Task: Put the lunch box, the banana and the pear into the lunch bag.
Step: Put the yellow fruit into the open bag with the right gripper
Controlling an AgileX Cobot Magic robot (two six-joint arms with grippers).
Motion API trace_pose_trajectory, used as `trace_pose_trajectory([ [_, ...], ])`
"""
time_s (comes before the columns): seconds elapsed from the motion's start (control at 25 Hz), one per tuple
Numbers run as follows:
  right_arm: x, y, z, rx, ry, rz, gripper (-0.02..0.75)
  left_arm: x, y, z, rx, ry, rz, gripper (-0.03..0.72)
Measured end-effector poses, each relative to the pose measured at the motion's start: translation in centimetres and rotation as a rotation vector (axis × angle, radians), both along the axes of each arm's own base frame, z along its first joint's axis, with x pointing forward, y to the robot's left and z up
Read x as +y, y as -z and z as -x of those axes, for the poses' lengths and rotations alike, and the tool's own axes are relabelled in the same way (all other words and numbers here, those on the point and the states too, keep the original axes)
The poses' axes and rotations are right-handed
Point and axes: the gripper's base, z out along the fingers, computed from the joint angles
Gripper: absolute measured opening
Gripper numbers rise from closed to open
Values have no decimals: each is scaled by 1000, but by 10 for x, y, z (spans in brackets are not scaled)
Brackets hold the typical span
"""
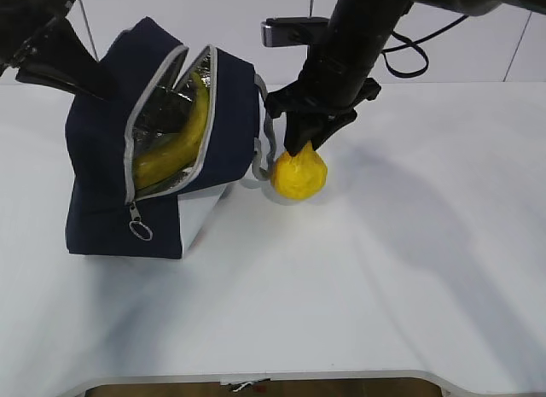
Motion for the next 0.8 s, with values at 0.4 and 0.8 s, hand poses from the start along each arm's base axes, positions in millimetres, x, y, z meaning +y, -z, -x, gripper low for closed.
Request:
trace_pose_trajectory([
  [0.4,-9,-67,21,-120,38,-53,270,0,0,0,0,1,-4,14],
  [0.8,19,-92,38,-9,-35,-424,269,0,0,0,0,1,-6,14],
])
